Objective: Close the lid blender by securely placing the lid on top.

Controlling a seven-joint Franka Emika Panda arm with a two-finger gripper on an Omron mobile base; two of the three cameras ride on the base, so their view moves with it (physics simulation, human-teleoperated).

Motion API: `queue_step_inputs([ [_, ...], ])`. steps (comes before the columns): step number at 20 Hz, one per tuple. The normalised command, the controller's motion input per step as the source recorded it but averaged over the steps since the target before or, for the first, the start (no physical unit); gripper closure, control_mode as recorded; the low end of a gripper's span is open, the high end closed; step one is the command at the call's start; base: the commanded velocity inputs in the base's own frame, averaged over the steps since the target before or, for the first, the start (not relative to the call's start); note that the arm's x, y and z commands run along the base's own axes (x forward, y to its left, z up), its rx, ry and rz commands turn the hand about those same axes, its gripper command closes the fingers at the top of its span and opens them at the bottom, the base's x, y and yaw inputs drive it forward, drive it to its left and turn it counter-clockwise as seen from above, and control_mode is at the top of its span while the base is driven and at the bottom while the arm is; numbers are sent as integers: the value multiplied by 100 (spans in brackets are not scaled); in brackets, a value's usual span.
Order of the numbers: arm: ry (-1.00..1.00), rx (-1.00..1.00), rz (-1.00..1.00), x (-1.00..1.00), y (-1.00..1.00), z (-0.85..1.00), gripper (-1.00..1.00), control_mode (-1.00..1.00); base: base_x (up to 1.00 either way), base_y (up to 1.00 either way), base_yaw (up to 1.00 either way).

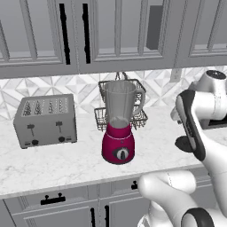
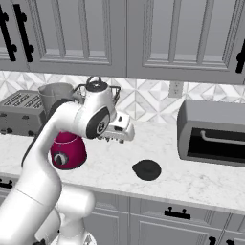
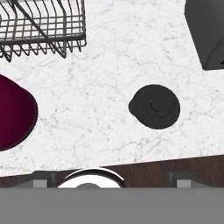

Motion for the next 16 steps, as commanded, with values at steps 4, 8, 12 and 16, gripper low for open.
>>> queue_step_inputs([
  [4,9,0,0,-9,-48,-45,-100,-100,0,0,0],
  [8,11,0,0,0,-22,-39,-100,-100,0,0,0],
  [12,10,0,0,0,-10,-42,-100,-100,0,0,0],
  [16,7,0,0,0,-19,-36,-100,-100,0,0,0],
])
